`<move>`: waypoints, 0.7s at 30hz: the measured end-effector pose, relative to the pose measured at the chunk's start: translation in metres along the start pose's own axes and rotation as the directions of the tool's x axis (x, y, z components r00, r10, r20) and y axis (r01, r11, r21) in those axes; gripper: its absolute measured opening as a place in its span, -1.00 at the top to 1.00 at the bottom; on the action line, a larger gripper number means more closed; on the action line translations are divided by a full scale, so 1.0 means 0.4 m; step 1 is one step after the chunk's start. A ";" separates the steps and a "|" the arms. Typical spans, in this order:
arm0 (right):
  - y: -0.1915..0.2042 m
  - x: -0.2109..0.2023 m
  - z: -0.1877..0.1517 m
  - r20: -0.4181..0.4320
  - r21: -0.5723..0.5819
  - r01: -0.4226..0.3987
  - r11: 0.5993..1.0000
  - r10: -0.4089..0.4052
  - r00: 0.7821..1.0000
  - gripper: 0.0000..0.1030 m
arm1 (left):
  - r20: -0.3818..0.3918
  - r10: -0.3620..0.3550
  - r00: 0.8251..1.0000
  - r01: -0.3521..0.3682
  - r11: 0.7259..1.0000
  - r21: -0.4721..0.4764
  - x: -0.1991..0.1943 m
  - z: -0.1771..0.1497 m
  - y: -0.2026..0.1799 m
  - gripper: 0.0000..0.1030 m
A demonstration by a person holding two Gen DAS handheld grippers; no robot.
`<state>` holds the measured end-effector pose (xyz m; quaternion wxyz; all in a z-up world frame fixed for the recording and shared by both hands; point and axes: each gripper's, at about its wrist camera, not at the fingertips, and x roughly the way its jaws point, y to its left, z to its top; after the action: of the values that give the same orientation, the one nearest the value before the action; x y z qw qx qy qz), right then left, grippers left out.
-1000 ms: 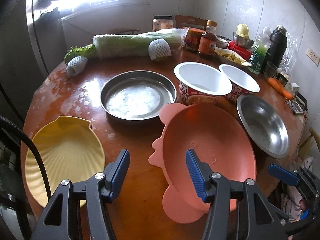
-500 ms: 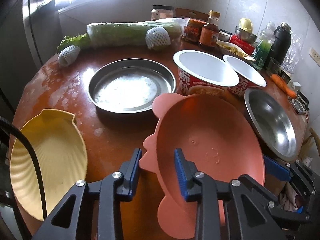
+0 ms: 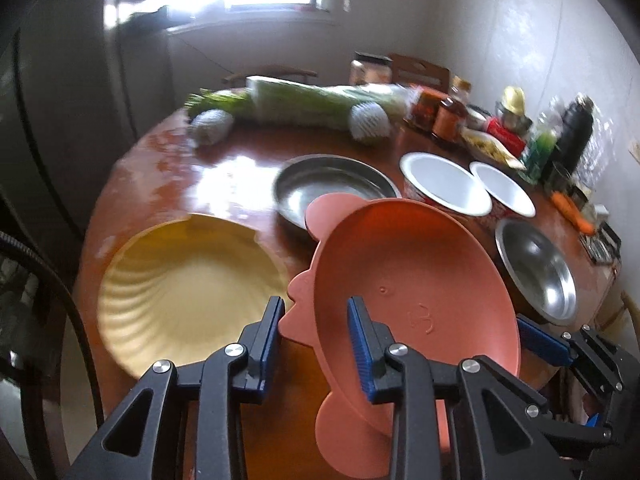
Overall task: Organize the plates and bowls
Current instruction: 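Grasp the pink pig bowl rim with the left gripper and lift, then carry the pink bowl onto the yellow shell plate and release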
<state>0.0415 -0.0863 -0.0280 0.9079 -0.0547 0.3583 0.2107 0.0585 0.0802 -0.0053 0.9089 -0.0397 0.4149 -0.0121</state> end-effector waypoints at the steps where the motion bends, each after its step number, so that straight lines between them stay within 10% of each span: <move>1: 0.011 0.000 0.005 0.002 -0.011 -0.009 1.000 0.009 1.000 0.07 | 0.008 0.013 1.000 -0.013 1.000 -0.008 -0.010 0.002 0.016 0.36; 21: 0.260 0.138 0.159 -0.022 -0.189 -0.195 0.962 0.194 0.981 0.05 | 0.029 0.185 0.982 -0.177 0.969 -0.172 -0.060 -0.016 0.298 0.36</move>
<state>0.0736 0.0427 -0.0128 0.8728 -0.1061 0.3416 0.3320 0.0365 0.2000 -0.0013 0.9086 -0.0786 0.3961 0.1067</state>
